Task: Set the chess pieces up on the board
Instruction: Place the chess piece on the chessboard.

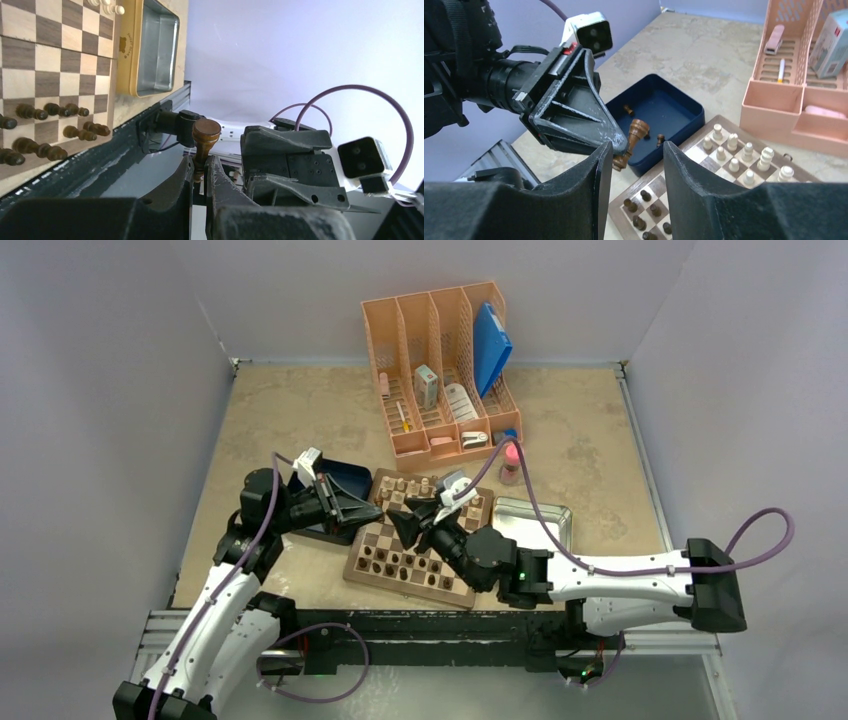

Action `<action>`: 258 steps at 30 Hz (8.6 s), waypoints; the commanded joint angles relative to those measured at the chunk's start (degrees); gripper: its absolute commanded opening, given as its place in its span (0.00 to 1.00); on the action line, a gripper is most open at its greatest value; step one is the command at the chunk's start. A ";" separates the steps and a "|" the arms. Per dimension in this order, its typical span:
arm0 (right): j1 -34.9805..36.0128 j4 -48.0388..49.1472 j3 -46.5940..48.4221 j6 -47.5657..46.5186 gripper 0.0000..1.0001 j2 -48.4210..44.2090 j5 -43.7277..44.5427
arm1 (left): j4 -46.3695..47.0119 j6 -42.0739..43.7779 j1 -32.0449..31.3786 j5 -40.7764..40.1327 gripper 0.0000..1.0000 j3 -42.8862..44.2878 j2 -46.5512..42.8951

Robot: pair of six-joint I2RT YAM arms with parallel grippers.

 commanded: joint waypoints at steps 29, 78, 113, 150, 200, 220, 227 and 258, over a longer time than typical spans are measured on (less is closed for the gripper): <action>2.44 13.38 1.68 -8.18 0.42 6.95 0.63 | 3.46 -15.38 -0.20 3.16 0.00 -0.08 -1.36; 2.35 5.68 1.51 -1.32 0.00 4.45 8.01 | 0.69 -11.00 -0.19 0.06 0.51 1.32 -0.60; -13.07 -82.57 16.48 37.09 0.00 -0.45 -23.10 | -3.84 62.63 -0.28 -18.95 0.63 3.09 -0.88; -20.68 -73.82 9.05 27.11 0.00 8.36 -40.34 | -9.45 61.26 -0.28 -28.88 0.72 5.70 0.13; -20.72 -70.64 9.89 23.41 0.25 13.61 -41.44 | -10.27 61.10 -0.28 -32.38 0.72 5.80 0.71; -20.68 -72.66 10.11 22.79 0.16 12.19 -40.83 | -10.35 61.19 -0.28 -32.52 0.71 5.54 0.70; -20.69 -70.80 9.51 22.45 0.16 12.01 -40.86 | -10.37 61.19 -0.30 -32.38 0.71 5.54 0.87; -20.68 -70.58 8.56 24.33 0.24 9.76 -42.99 | -10.32 61.22 -0.28 -32.22 0.71 5.36 0.43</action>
